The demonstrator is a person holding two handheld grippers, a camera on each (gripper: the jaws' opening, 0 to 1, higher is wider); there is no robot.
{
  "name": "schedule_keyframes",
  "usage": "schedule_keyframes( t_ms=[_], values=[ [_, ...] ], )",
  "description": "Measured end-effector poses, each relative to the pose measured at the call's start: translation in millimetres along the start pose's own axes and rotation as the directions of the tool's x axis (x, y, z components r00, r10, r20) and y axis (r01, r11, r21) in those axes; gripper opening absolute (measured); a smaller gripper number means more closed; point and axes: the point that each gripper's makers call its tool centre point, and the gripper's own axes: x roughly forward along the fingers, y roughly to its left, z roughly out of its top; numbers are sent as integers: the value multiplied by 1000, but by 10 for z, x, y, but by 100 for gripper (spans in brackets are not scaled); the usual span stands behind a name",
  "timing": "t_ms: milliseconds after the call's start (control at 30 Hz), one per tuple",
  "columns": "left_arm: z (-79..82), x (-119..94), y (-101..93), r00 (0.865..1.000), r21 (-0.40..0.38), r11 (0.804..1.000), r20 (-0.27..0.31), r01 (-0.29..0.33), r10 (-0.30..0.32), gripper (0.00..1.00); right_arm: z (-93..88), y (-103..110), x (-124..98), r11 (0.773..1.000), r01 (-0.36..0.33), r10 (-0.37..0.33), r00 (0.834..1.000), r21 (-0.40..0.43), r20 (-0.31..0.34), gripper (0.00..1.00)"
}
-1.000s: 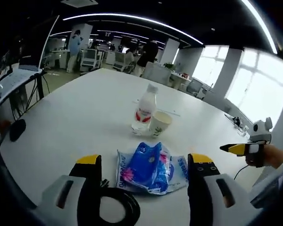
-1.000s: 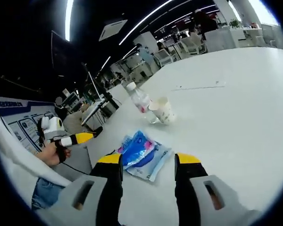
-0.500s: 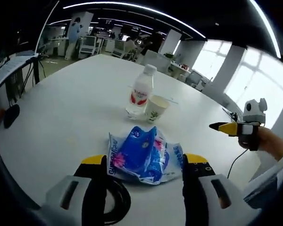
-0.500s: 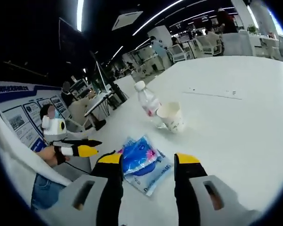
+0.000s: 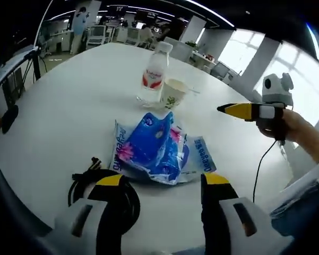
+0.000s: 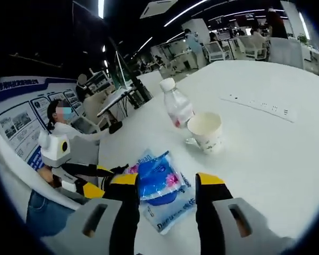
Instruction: Arrange the tabletop items into an orderly group along one side of the table until the central work area is clear of visible clutter.
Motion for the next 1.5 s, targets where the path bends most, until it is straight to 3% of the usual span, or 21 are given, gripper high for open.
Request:
schedule_keyframes(
  t_ms=[300, 400, 567, 733, 867, 1000, 1100, 1167, 1267, 1367, 1500],
  values=[
    [8, 75, 30, 1000, -44, 999, -4, -11, 11, 52, -99, -40, 206, 999, -14, 11, 998, -47, -68, 38],
    [-32, 117, 16, 1000, -55, 998, -15, -15, 14, 51, -312, -116, 292, 998, -3, -6, 988, -55, -156, 36],
    [-98, 144, 13, 999, -50, 999, -45, -17, 14, 48, -295, -147, 421, 997, 9, -21, 988, -81, -155, 34],
    [-161, 206, 57, 997, -100, 995, -69, -21, 14, 43, -304, -207, 584, 995, 4, -22, 982, -97, -189, 33],
    [-167, 240, 78, 996, -75, 997, -84, -32, 26, 41, -314, -240, 670, 994, 8, -30, 979, -109, -200, 32],
    [-172, 279, 115, 995, -84, 996, -91, -40, 32, 36, -386, -222, 743, 996, -5, -15, 975, -93, -221, 31],
    [-176, 316, 109, 995, -87, 995, -93, -37, 29, 33, -485, -242, 778, 991, -2, -35, 963, -137, -266, 26],
    [-184, 353, 112, 995, -77, 996, -95, -38, 30, 31, -476, -217, 799, 988, -9, -33, 966, -157, -258, 21],
    [-195, 391, 142, 994, -77, 996, -106, -43, 35, 25, -480, -200, 816, 993, -4, -25, 970, -119, -241, 16],
    [-198, 402, 176, 993, -74, 996, -110, -52, 43, 14, -507, -187, 811, 996, -2, -19, 973, -93, -229, 4],
    [-209, 421, 208, 992, -103, 993, -116, -59, 47, 7, -547, -174, 807, 997, 5, -22, 976, -76, -219, 2]
  ],
)
